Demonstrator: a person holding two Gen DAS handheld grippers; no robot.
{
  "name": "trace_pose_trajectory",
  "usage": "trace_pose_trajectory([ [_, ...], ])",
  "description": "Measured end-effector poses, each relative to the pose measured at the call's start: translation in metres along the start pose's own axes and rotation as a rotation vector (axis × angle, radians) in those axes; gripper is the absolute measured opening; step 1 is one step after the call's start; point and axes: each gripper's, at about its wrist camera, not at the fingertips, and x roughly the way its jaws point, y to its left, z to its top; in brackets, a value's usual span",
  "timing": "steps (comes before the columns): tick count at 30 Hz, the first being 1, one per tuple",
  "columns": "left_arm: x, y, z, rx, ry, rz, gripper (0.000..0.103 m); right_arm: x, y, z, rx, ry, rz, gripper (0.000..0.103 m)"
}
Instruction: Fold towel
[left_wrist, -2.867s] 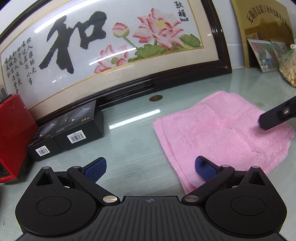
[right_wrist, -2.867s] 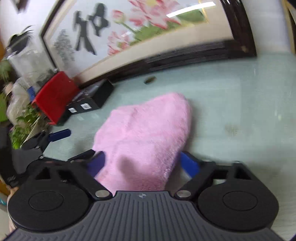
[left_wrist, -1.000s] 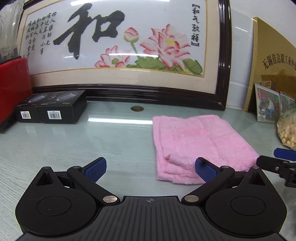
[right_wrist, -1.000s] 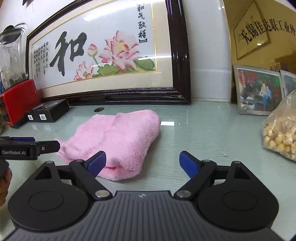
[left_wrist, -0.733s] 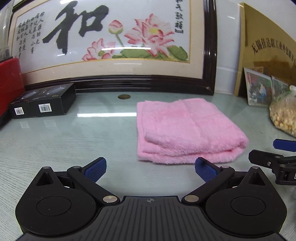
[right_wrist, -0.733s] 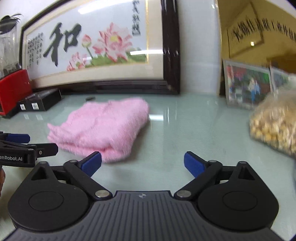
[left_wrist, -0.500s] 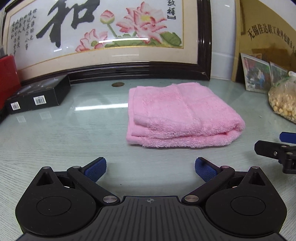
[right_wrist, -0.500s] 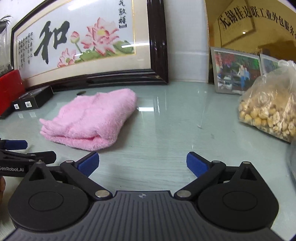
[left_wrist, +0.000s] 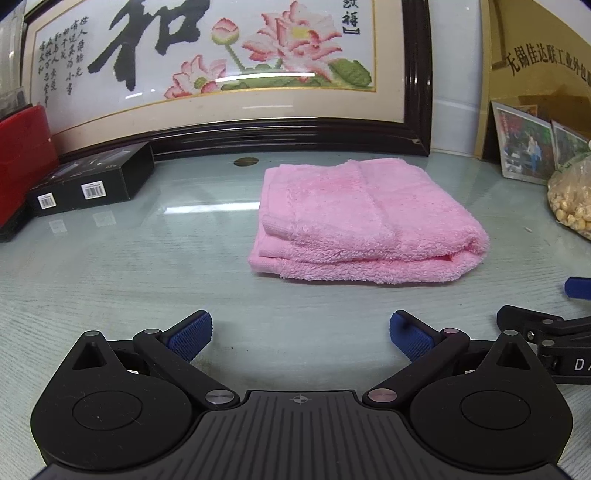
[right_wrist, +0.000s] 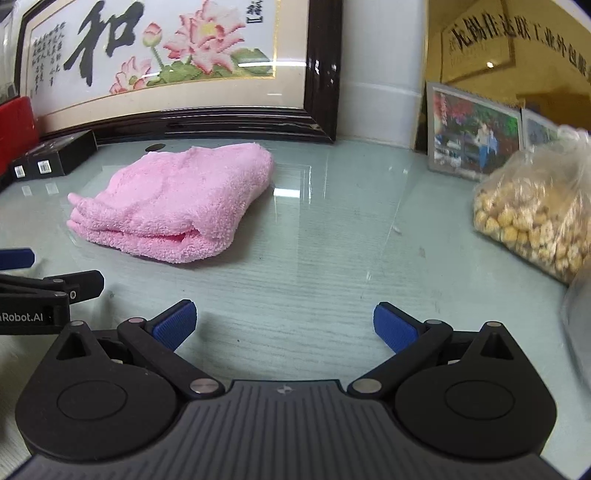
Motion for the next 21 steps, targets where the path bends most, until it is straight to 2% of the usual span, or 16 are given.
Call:
trace_pose_trajectory([
  [21, -0.0019, -0.0010, -0.0007, -0.017, 0.000, 0.016, 0.103, -0.0054, 0.0006, -0.0023, 0.009, 0.000, -0.009, 0.103],
])
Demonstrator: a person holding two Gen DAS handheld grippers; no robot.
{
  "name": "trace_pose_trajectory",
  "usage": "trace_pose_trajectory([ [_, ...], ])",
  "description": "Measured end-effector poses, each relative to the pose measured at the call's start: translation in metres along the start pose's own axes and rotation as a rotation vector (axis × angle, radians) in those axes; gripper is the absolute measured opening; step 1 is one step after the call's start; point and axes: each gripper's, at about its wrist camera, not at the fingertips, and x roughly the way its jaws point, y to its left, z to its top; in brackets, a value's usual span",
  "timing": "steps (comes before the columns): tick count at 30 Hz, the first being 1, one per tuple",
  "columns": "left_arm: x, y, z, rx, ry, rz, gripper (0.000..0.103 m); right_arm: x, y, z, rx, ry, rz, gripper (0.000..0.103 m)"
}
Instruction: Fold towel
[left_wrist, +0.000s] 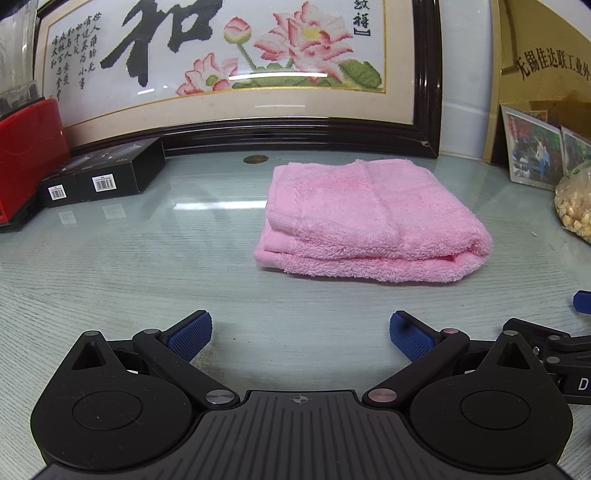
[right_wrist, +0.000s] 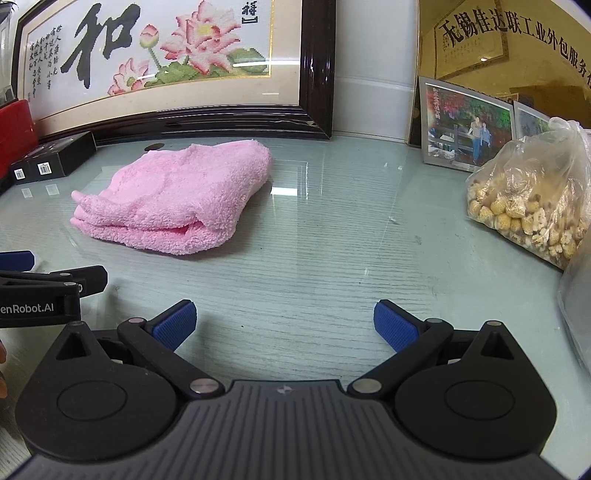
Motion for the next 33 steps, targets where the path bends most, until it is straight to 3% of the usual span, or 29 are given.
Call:
trace_pose_trajectory([
  [33, -0.0007, 0.0005, -0.0001, 0.001, -0.001, -0.005, 0.103, -0.0022, -0.0005, -0.0024, 0.005, -0.001, -0.004, 0.103],
])
